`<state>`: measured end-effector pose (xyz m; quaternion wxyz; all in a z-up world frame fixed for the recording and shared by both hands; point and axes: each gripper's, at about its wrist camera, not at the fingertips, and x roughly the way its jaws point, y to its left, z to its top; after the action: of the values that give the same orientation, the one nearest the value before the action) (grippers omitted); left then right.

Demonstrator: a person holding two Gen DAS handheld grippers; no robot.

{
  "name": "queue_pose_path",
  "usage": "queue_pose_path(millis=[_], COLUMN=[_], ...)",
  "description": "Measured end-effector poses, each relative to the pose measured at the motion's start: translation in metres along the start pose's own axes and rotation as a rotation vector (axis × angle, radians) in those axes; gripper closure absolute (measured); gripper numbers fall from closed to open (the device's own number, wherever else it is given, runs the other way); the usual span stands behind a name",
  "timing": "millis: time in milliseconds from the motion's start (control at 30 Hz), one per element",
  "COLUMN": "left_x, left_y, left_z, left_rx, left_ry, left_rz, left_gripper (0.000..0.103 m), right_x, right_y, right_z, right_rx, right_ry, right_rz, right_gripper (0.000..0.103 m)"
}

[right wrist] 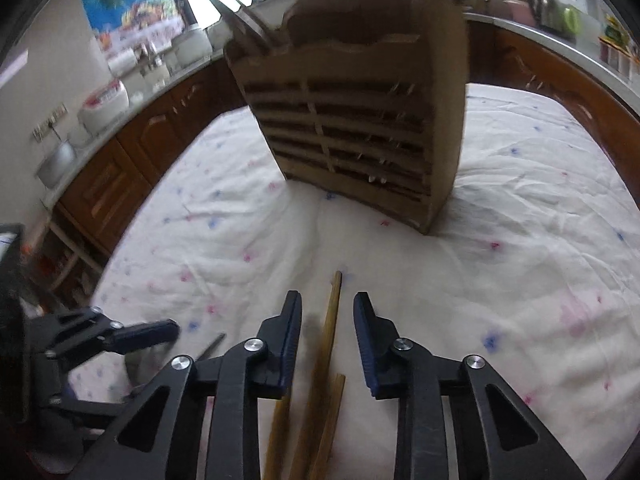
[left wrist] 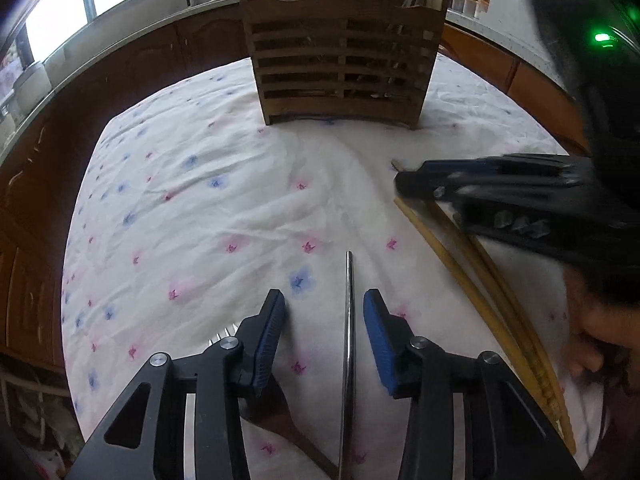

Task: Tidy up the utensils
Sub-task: 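Grasp a thin metal utensil with the left gripper while the right gripper grasps a bamboo chopstick, then lift both utensils and carry them over the wooden holder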

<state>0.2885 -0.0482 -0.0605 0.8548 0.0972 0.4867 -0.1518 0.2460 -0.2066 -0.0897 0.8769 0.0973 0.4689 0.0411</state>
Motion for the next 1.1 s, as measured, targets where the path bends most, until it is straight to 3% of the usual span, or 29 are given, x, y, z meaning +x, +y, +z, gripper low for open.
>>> queue_pose_path(millis=[33, 100, 167, 200, 500, 900, 1100], left_x=[0.0, 0.0, 0.001, 0.002, -0.008, -0.087, -0.116], left_y=[0.0, 0.0, -0.001, -0.003, 0.01, 0.033, 0.037], left_z=[0.0, 0.002, 0.003, 0.003, 0.003, -0.01, -0.021], left_rx=[0.003, 0.008, 0.011, 0.016, -0.049, -0.143, -0.157], left_ry=[0.0, -0.001, -0.002, -0.007, -0.036, -0.208, -0.265], left_rz=[-0.003, -0.012, -0.028, -0.025, -0.072, -0.16, -0.178], left_gripper=[0.066, 0.086, 0.098, 0.1, 0.1, 0.1, 0.1], right_x=[0.0, 0.0, -0.001, -0.002, -0.024, -0.116, -0.134], right_y=[0.002, 0.005, 0.006, 0.006, -0.003, -0.01, -0.001], right_z=[0.0, 0.002, 0.002, 0.001, -0.001, 0.003, 0.003], right_rx=[-0.025, -0.043, -0.067, -0.07, -0.01, 0.063, 0.068], right_ry=[-0.008, 0.003, 0.008, 0.007, -0.047, -0.243, -0.297], right_rz=[-0.015, -0.033, -0.062, -0.062, 0.003, 0.078, 0.087], right_gripper=[0.079, 0.083, 0.093, 0.094, 0.098, 0.098, 0.098])
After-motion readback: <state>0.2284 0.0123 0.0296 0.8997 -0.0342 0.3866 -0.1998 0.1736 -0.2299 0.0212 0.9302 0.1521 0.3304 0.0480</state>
